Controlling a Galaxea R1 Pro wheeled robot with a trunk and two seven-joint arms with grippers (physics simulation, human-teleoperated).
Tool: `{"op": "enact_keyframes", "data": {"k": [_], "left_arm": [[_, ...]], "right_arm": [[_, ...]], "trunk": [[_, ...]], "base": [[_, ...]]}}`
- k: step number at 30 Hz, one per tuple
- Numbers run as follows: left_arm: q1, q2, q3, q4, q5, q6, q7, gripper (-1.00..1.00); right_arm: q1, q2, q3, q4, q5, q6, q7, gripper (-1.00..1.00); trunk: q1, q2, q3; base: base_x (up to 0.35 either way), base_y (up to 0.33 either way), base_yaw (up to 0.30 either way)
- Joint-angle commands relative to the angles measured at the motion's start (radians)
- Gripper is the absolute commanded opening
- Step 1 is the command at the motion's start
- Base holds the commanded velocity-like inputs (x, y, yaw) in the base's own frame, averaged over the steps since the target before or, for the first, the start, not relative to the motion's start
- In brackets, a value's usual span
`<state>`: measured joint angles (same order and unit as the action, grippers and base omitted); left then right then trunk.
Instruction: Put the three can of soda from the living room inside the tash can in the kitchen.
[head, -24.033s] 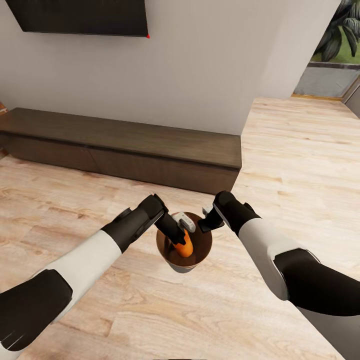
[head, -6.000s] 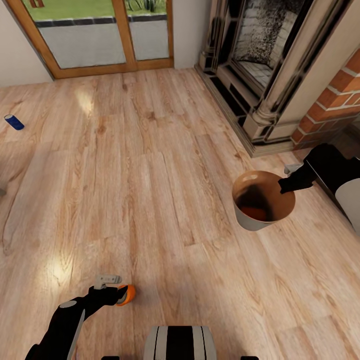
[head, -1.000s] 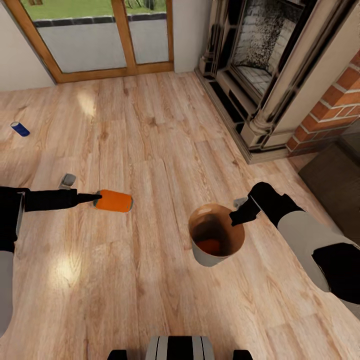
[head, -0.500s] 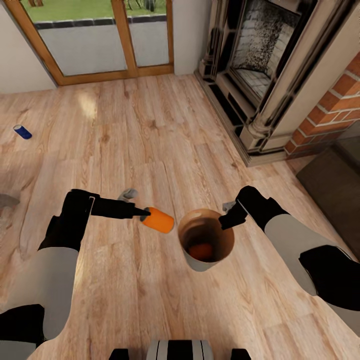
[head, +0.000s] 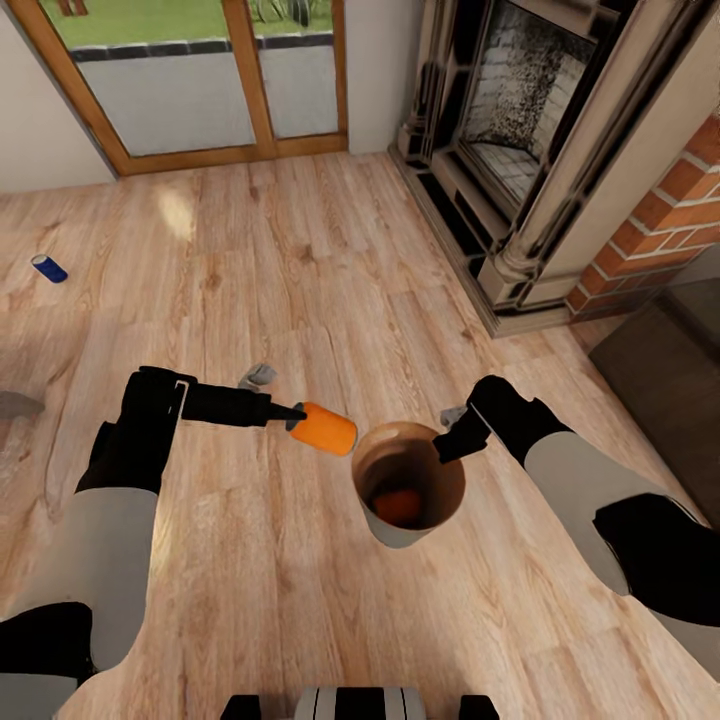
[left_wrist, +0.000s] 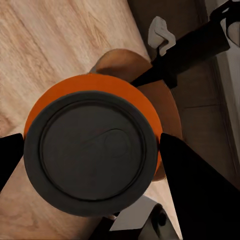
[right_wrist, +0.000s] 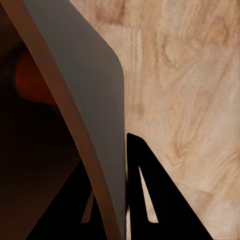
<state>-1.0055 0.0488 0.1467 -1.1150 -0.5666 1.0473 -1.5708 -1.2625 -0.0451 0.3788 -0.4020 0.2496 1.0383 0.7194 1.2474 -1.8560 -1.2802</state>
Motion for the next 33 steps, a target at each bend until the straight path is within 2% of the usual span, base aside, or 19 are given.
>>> {"op": "enact_keyframes", "data": {"k": [1,2,4,6,10,13,15,18,21,23,25,30,33], "left_arm": [[-0.003,-0.006,0.000,-0.001,-0.001,0.000,0.000,-1.00],[-0.003,-0.010,0.000,-0.001,-0.001,0.000,0.000,-1.00],[-0.006,-0.037,0.000,-0.002,-0.006,0.000,0.000,-1.00],[-0.006,-0.046,0.001,-0.003,-0.014,0.000,0.000,-1.00],[-0.006,-0.091,-0.001,-0.005,-0.060,0.000,0.000,-1.00],[-0.004,-0.112,-0.006,-0.006,-0.114,0.000,0.000,-1.00],[-0.003,-0.117,-0.009,-0.006,-0.135,0.000,0.000,-1.00],[-0.002,-0.122,-0.050,-0.004,-0.169,0.000,0.000,-1.00],[-0.002,-0.132,-0.071,-0.001,-0.216,0.000,0.000,-1.00],[-0.002,-0.141,-0.077,0.000,-0.234,0.000,0.000,-1.00],[-0.002,-0.145,-0.080,0.001,-0.240,0.000,0.000,-1.00],[-0.003,-0.163,-0.086,0.000,-0.251,0.000,0.000,-1.00],[-0.003,-0.165,-0.087,0.000,-0.252,0.000,0.000,-1.00]], "right_arm": [[0.001,0.003,-0.003,0.000,-0.026,0.009,0.005,-1.00],[0.001,0.005,-0.003,0.000,-0.026,0.009,0.005,-1.00],[0.003,0.012,-0.002,0.000,-0.026,0.009,0.004,-1.00],[0.003,0.016,-0.002,0.000,-0.026,0.009,0.004,-1.00],[0.003,0.028,-0.002,-0.002,-0.026,0.009,0.003,-1.00],[0.003,0.032,-0.002,-0.003,-0.026,0.009,-0.017,-1.00],[0.003,0.033,-0.004,-0.003,-0.026,0.009,-0.040,-1.00],[0.003,0.035,-0.004,-0.008,-0.028,0.009,-0.062,-1.00],[0.003,0.040,-0.003,-0.012,-0.028,0.009,-0.066,-1.00],[0.003,0.046,-0.002,-0.014,-0.028,0.009,-0.068,-1.00],[0.003,0.051,-0.002,-0.014,-0.028,0.009,-0.068,-1.00],[0.003,0.097,-0.002,-0.015,-0.027,0.009,-0.070,-1.00],[0.003,0.108,-0.002,-0.014,-0.026,0.009,-0.071,-1.00]], "trunk": [[0.000,0.000,0.000],[0.000,0.000,0.000],[0.000,0.000,0.000],[0.000,0.000,0.000],[0.000,0.000,0.000],[0.000,0.000,0.000],[0.000,0.000,0.000],[0.000,0.000,0.000],[0.000,0.000,0.000],[0.000,0.000,0.000],[0.000,0.000,0.000],[0.000,0.000,0.000],[0.000,0.000,0.000]], "base": [[0.000,0.000,0.000],[0.000,0.000,0.000],[0.000,0.000,0.000],[0.000,0.000,0.000],[0.000,0.000,0.000],[0.000,0.000,0.000],[0.000,0.000,0.000],[0.000,0.000,0.000],[0.000,0.000,0.000],[0.000,0.000,0.000],[0.000,0.000,0.000],[0.000,0.000,0.000],[0.000,0.000,0.000]]}}
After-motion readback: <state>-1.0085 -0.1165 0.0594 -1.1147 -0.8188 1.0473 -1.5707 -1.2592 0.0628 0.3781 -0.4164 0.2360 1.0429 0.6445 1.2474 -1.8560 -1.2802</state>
